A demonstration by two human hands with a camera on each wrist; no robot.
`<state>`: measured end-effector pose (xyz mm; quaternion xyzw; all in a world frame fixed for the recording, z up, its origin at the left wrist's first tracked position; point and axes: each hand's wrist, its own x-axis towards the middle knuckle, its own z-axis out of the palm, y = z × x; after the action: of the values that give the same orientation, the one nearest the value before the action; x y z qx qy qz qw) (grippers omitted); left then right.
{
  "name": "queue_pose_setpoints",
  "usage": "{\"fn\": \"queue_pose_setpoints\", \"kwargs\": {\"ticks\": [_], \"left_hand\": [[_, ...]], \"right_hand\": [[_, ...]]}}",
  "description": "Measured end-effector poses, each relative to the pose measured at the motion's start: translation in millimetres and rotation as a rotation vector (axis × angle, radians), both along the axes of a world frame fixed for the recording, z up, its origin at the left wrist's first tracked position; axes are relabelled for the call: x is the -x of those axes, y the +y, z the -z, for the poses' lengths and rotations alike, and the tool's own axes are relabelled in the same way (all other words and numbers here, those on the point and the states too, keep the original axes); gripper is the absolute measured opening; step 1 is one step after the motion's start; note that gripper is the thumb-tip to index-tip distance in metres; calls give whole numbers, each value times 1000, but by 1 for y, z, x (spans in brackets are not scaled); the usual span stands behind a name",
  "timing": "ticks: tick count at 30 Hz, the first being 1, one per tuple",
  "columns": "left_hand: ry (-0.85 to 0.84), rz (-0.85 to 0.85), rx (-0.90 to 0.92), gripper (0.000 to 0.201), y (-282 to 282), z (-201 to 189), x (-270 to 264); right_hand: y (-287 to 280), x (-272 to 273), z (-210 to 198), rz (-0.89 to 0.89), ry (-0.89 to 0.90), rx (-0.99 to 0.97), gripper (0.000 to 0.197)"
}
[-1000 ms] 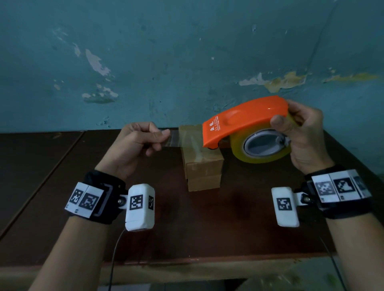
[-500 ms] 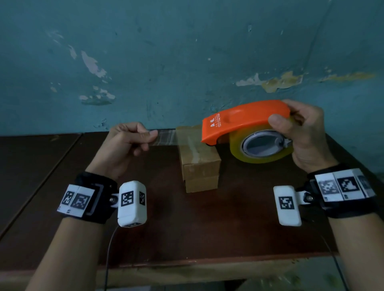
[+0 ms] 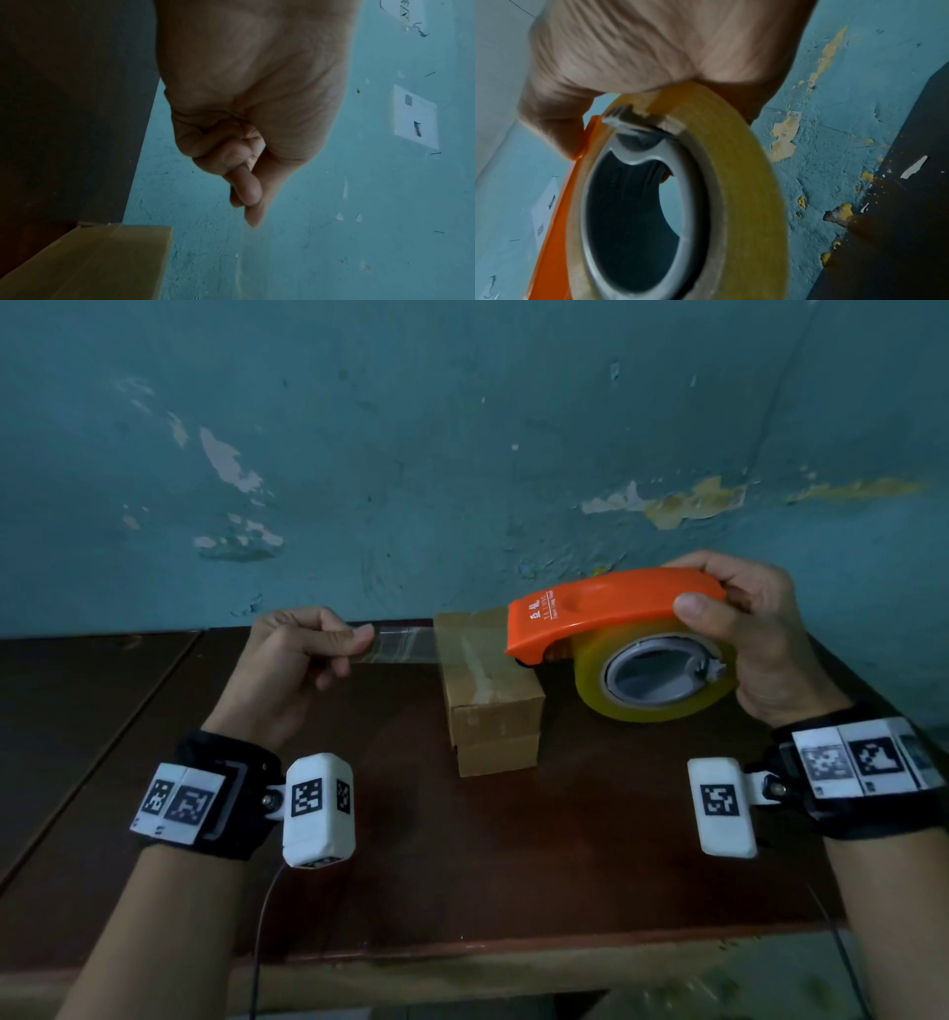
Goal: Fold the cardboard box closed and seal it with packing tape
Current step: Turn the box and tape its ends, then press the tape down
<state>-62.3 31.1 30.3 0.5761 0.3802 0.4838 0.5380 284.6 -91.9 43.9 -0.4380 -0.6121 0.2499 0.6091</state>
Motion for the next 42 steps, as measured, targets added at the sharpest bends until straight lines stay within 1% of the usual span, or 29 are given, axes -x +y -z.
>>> {"fn": "queue_pose_setpoints", "kwargs": {"ticks": [2,3,6,8,12,14,16,20,23,26,27,29,31,33,35,36,40,42], "left_hand": [[-6,-7,1,24,1,2,0],[-7,-7,6,24,2,2,0],[0,-6,8,26,4,1,1],[-1,-17,0,28,5,0,3],[-34,-44,-9,27,5,-1,7],[-64,-37,1,27,5,-1,7],[-79,-28,6,30,5,0,7],[-87,-33,29,45,8,3,10],[-124,-64,46,49,11,3,18],[-120,-35,28,47,8,4,16],[-129,-20,26,44,6,4,15],[-144,1,17,36,3,1,13],[-148,14,-6,35,1,-4,12],[-163,26,-30,40,-1,-10,9],[-188,43,-52,43,-3,-14,6],[-200,57,-59,42,-4,-16,5],[-236,88,-76,35,-10,-23,-4],[-256,86,-85,34,-14,-26,-9]], "right_hand": [[0,0,1,-11,-23,18,38],[-1,0,0,-22,-47,27,45],[-3,0,-3,-73,-137,87,75],[-4,0,-6,-98,-182,122,80],[-11,1,-12,-31,-208,54,70],[-13,0,-15,-16,-207,25,70],[-16,-2,-17,-25,-203,15,69],[-17,-10,-16,-37,-156,4,64],[-20,-15,-18,-55,-97,-7,61],[-23,-17,-19,-77,-87,6,59],[-23,-17,-19,-73,-101,16,60],[-24,-18,-21,-61,-155,35,69],[-27,-18,-25,-49,-202,56,77],[-31,-17,-30,-33,-253,64,77],[-35,-15,-35,-38,-296,83,73],[-35,-14,-38,-36,-327,94,72],[-36,-7,-44,10,-430,136,81],[-37,-1,-47,33,-473,144,78]]}}
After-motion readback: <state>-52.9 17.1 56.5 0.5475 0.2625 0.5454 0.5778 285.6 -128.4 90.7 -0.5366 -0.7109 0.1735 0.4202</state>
